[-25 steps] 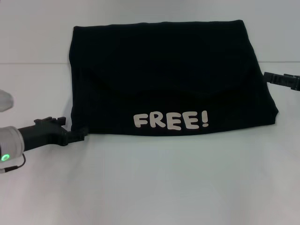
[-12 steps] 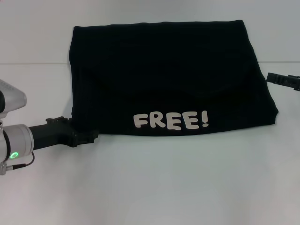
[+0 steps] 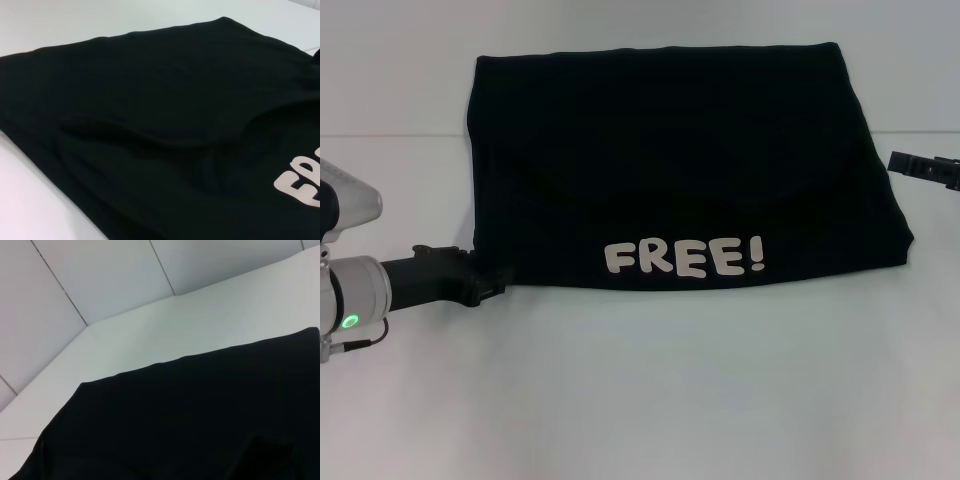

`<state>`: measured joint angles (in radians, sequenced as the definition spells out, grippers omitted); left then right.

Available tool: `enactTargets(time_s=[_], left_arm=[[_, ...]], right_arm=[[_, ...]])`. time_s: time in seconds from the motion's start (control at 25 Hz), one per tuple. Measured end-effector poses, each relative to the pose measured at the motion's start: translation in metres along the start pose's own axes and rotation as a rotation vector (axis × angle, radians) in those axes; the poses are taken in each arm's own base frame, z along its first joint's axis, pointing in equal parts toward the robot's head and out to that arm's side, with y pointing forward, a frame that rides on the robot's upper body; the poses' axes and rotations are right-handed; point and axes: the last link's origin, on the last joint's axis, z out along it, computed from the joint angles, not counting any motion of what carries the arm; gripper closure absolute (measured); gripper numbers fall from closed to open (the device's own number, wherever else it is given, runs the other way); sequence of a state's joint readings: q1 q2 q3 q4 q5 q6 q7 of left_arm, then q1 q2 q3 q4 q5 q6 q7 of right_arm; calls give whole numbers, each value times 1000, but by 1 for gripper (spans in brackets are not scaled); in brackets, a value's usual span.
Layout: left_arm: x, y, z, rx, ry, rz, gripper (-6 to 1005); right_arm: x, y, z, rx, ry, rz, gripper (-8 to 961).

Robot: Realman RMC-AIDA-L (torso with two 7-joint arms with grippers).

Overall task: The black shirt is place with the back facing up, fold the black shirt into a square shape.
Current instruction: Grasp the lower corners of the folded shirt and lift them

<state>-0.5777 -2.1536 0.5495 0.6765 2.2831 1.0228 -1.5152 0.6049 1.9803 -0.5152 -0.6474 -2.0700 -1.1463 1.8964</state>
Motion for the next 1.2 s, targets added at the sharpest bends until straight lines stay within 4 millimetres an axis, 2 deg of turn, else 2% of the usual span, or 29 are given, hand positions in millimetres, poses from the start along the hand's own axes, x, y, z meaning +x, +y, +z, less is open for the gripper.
enactTargets(time_s=[0.44,0.56,0.76,1.2], left_arm=[[4,-2,1,5,-11,8,618],[5,-2,1,4,-11,8,851],[6,-2,1,0,-8,11,998],[10,-2,2,0,-6,15,994]], right_arm=[[1,-3,2,13,49,-10,80],[4,-7,5,41,134,-5,85],[3,-9,10,89,210,-11,95],[19,4,39,117,293,-87,115]])
